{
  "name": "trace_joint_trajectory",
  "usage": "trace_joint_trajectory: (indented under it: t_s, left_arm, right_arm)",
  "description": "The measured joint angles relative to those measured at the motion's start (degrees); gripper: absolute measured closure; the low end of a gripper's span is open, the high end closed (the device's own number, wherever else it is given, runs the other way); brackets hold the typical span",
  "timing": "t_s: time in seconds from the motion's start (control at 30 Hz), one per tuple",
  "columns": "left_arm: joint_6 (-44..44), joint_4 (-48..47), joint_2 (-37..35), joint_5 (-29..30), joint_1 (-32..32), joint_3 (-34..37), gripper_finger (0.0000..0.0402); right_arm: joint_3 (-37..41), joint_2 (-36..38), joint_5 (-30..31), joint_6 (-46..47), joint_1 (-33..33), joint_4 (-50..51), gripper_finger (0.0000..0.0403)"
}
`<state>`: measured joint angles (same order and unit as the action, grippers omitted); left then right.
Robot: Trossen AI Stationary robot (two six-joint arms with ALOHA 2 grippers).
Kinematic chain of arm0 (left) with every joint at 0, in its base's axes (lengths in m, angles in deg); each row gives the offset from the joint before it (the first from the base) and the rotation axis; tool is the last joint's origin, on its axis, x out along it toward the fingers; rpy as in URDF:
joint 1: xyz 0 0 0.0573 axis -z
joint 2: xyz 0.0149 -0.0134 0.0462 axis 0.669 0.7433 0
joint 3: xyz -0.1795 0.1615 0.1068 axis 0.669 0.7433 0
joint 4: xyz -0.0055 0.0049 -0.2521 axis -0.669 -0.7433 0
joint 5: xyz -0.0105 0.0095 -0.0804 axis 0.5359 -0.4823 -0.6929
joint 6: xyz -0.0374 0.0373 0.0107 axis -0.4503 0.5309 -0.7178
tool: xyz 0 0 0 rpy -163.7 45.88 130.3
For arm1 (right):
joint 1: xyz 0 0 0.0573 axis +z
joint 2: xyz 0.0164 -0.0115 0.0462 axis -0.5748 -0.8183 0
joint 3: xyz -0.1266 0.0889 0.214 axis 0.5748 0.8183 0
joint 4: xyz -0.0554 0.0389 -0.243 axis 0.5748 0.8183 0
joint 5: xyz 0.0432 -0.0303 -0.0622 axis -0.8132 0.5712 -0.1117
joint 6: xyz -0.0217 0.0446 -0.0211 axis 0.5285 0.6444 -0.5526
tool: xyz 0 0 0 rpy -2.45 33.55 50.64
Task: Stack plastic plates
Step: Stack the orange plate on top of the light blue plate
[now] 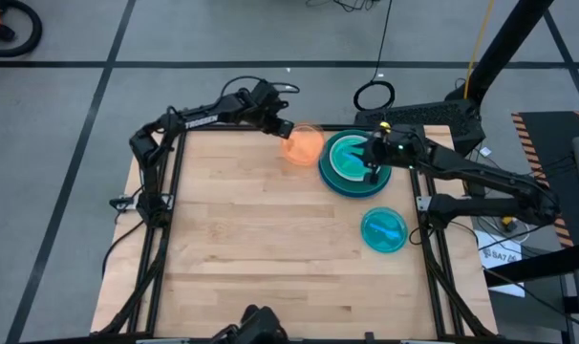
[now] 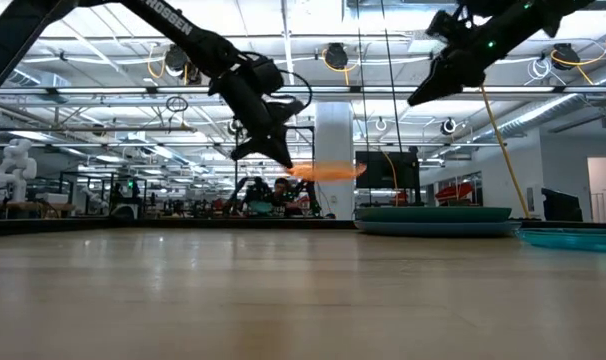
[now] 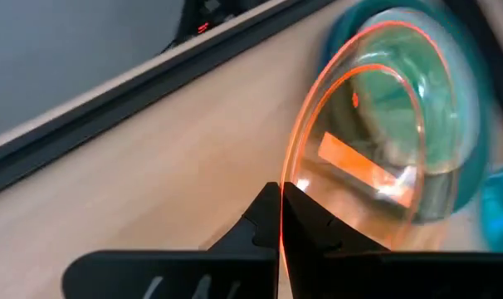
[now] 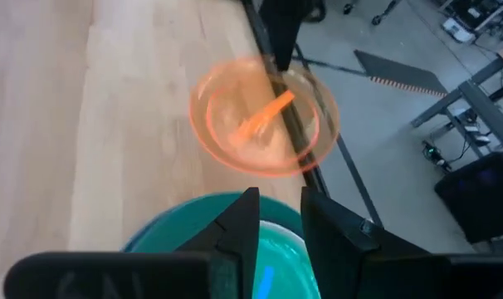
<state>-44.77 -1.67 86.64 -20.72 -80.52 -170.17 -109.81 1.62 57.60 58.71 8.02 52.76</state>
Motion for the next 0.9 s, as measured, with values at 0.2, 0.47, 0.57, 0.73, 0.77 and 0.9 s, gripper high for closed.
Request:
trace_joint_trajectory:
  t_s: [0.2, 0.47, 0.57, 0.73, 0.77, 0.9]
  left_arm:
    - [-3.41, 6.95, -0.09, -1.69, 2.63, 0.00, 0.0398]
    - [-7.21, 14.31, -0.09, -1.69, 5.36, 0.00, 0.0399]
    - [-7.64, 16.60, -0.09, -1.37, 6.37, 0.00, 0.0399]
    - [-8.03, 17.42, 0.37, 1.29, 7.23, 0.00, 0.0399]
    - [-8.62, 17.81, 0.56, 1.47, 7.23, 0.00, 0.0399]
    - [-10.55, 21.19, 1.68, 1.56, 7.59, 0.00, 0.0399]
  right_arm:
    - [0.00, 7.92, -0.17, 8.87, 3.84, 3.95, 0.0319]
    - [0.00, 9.83, -1.72, 16.79, 13.61, 6.90, 0.0319]
    - [0.00, 9.70, -1.66, 17.37, 17.58, 6.95, 0.0319]
    - [0.00, 10.11, -1.55, 17.44, 23.05, 6.85, 0.0319]
    - [0.00, 10.30, -1.44, 17.41, 23.88, 6.73, 0.0319]
    - [0.00, 11.25, 1.58, 16.52, 26.13, 6.35, 0.0319]
